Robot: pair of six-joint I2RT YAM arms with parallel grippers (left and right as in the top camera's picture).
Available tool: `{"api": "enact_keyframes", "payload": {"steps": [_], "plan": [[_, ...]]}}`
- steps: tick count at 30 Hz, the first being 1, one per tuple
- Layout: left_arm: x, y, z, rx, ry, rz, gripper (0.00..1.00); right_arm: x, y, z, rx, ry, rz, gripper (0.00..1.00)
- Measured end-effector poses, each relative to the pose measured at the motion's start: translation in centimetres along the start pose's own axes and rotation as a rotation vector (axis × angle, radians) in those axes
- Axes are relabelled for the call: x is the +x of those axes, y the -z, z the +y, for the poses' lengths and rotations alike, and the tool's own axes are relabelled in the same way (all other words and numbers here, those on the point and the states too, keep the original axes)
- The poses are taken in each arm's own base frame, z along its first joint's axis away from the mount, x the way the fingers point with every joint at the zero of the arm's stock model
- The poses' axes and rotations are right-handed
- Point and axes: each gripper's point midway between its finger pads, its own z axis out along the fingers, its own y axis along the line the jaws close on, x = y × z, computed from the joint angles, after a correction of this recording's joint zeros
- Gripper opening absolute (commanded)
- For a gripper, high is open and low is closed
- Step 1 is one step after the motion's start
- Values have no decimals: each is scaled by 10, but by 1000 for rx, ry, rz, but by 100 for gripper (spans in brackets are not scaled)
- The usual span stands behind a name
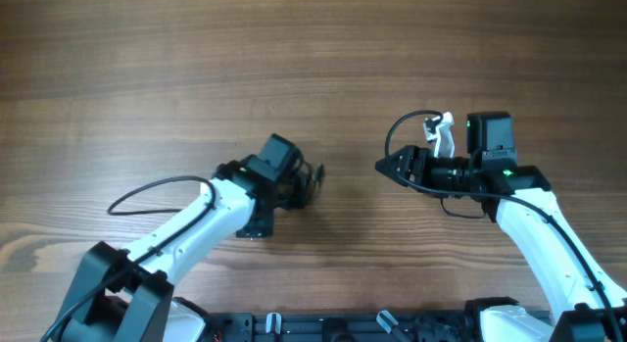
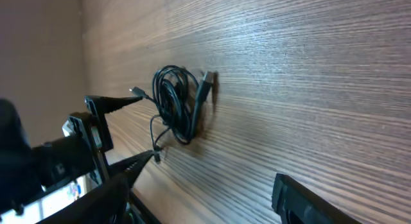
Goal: Untangle cables
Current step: 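Lower the coil with the left gripper onto the table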
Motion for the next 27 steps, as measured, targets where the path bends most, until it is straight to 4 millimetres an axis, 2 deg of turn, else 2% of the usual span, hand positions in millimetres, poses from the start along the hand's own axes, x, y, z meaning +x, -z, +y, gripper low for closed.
{"api": "enact_keyframes", "payload": {"steps": [4,10,16,19,21,23,27], "plan": [[-11,-1,11,-68,23,-10,100,0,0,0,-1,17,-1,75],[14,-1,-4,-21,44,119,100,0,0,0,1,18,1,75],[-6,-3,12,-112,82,81,100,2,0,-1,3,12,7,75],[-4,-10,11,-95,94,100,100,2,0,-1,3,11,8,75],[3,-18,10,-65,100,140,94,2,0,-1,4,11,8,75],[11,-19,-2,8,111,196,81,3,0,-1,5,9,9,75],[14,-23,0,28,112,221,29,3,0,-2,7,9,9,75]]}}
